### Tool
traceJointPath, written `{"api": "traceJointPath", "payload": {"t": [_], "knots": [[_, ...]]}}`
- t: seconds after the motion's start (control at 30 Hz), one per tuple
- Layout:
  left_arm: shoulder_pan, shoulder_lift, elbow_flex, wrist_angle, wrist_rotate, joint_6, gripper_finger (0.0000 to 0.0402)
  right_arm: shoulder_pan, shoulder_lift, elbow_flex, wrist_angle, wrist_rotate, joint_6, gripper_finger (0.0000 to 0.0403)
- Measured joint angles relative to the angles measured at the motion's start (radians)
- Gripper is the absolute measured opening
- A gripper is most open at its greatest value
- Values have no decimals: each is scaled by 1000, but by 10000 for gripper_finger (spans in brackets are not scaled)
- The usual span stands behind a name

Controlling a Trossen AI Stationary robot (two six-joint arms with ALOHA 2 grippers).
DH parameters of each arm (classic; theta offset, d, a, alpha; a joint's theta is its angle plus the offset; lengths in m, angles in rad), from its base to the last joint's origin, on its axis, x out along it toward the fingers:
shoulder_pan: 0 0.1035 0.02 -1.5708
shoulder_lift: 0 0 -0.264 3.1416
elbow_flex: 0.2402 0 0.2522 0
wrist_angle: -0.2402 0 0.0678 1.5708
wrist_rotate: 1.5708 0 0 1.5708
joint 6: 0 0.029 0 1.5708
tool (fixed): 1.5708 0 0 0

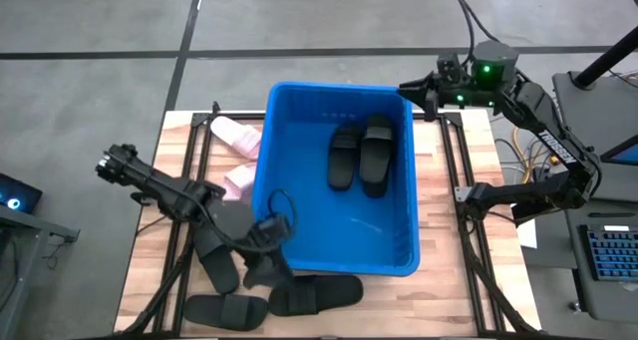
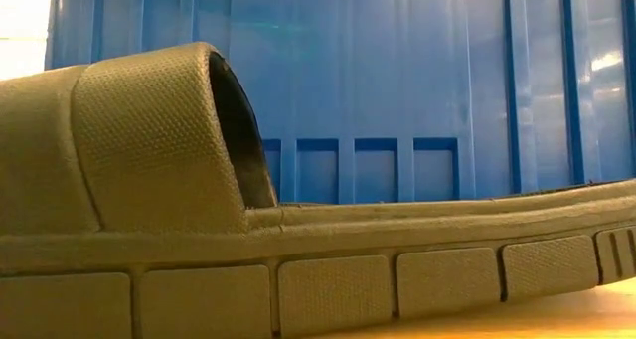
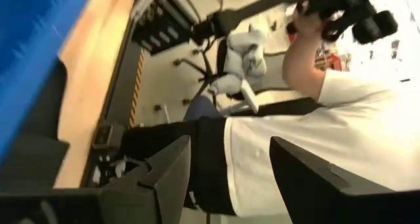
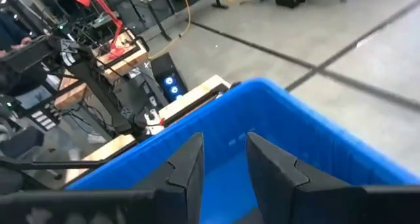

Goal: Pick and place slides into bin
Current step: Put the black slide into the blue bin

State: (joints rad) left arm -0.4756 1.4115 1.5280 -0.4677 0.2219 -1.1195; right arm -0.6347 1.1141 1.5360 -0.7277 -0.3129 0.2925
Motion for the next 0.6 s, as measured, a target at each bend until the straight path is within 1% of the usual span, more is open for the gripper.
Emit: {"api": "traceJointPath", "payload": {"t": [0.13, 0.3, 0.43, 0.6], "knots": [[-57, 36, -1, -2, -5, -16, 193, 2, 0, 0, 4, 0, 37, 106], [-106, 91, -1, -36, -59, -101, 193, 2, 0, 0, 11, 0, 39, 102], [-109, 132, -1, -49, -72, -154, 193, 1, 2, 0, 9, 1, -39, 98], [-82, 165, -2, -49, -77, -318, 193, 1, 20, 0, 8, 2, -162, 95]]}}
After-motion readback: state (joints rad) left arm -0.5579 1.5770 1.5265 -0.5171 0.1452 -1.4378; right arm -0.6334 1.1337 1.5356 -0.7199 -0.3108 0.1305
